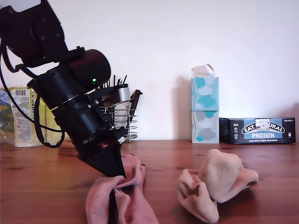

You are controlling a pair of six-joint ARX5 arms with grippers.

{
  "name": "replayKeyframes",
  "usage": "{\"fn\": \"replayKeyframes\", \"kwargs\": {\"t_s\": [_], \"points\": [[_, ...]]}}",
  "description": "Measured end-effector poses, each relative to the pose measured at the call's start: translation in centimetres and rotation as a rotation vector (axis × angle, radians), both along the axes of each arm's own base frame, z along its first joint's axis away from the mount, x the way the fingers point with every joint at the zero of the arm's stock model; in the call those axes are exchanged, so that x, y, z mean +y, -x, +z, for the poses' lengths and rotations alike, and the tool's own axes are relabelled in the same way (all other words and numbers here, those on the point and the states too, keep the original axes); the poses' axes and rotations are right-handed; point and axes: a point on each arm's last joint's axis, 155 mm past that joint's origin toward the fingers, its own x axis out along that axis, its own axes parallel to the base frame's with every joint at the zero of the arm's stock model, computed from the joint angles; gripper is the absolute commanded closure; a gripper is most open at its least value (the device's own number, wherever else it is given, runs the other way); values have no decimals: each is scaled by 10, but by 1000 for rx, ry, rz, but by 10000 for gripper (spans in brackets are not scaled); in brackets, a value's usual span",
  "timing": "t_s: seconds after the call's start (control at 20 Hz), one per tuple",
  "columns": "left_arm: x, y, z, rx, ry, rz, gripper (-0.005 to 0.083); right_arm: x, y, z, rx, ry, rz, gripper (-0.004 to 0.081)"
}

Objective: Pair up the socks based on colour and pattern, by placing each sock on top of its pair

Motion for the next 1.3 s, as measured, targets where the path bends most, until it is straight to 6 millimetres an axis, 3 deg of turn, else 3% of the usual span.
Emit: {"fn": "replayKeyframes", "kwargs": {"t_s": [0.35,0.45,0.55,0.75,0.85,1.0,1.1,1.3], "points": [[7,4,3,48,-35,6,794,8,7,2,25,-37,41,783],[8,4,21,23,-20,11,794,7,3,5,23,-53,10,783],[5,-1,63,-46,48,45,794,6,-5,11,2,-75,-31,783],[14,-7,152,-218,180,117,794,0,-57,53,-212,-177,-217,783],[23,-14,173,-276,208,150,794,-1,-83,61,-308,-223,-291,783],[48,-37,197,-379,262,234,794,-5,-120,45,-403,-230,-379,783],[73,-42,207,-437,285,295,794,-14,-140,29,-429,-230,-442,783],[121,-41,224,-538,323,399,794,-53,-171,1,-429,-194,-560,783]]}}
